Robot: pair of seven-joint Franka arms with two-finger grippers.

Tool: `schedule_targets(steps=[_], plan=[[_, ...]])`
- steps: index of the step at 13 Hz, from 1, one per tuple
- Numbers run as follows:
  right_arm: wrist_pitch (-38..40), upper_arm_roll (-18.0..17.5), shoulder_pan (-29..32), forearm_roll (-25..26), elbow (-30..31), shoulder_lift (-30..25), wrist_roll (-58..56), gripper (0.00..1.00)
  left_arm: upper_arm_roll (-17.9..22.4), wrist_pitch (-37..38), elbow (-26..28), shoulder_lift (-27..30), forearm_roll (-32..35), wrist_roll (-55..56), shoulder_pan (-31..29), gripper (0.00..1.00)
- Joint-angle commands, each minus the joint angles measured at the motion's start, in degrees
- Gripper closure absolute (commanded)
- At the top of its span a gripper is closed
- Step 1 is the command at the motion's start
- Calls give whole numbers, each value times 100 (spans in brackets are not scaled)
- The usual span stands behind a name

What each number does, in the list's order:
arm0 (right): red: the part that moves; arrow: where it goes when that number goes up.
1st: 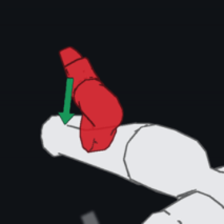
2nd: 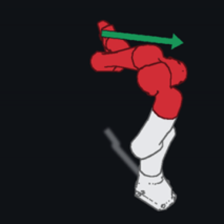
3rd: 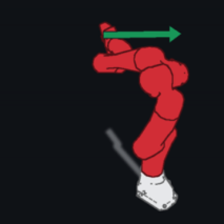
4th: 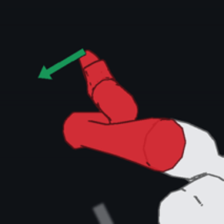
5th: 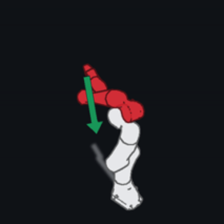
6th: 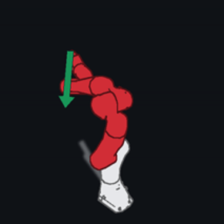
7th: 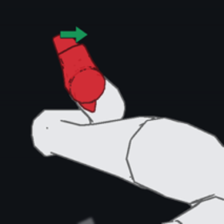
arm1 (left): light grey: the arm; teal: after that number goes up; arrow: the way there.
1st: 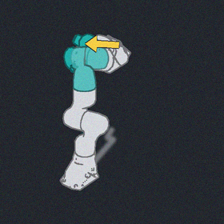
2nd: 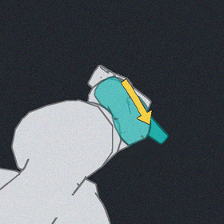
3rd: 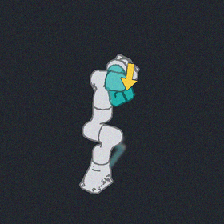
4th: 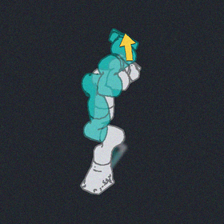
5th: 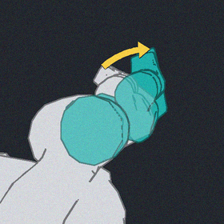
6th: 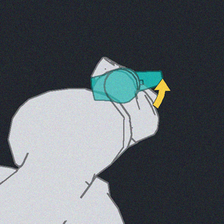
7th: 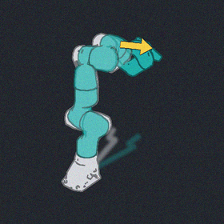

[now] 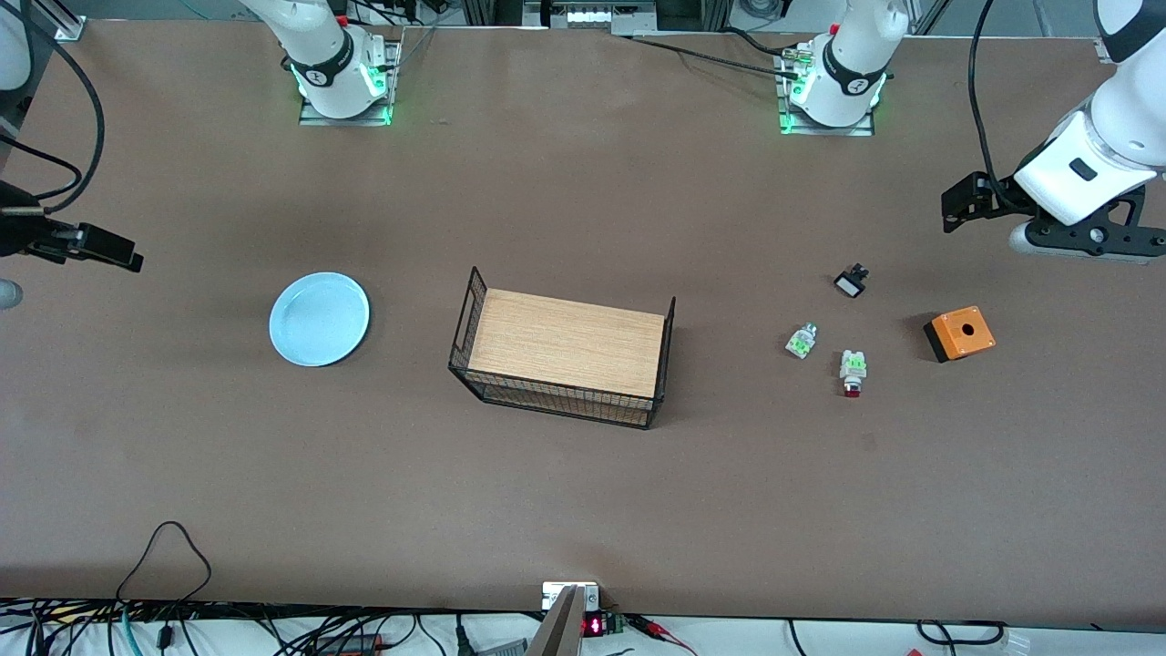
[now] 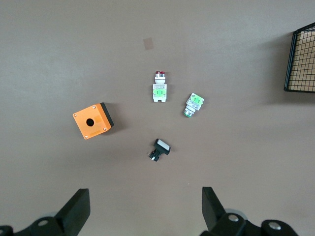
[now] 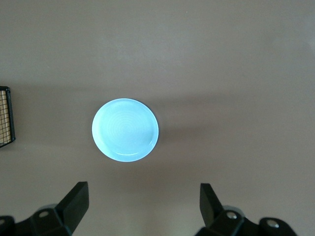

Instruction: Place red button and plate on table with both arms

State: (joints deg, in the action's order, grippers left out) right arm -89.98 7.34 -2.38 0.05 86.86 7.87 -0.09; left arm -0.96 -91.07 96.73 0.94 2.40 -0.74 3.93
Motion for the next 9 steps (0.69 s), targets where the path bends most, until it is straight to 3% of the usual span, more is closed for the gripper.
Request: schedule_targets(steps=[1, 9], plan=[[-82, -30, 0, 4, 244, -286, -131, 0, -10, 133, -93, 29, 165, -93, 38, 0], [-64, -39, -17, -31, 156, -251, -61, 0, -10, 204, -119, 20, 173, -93, 38, 0]])
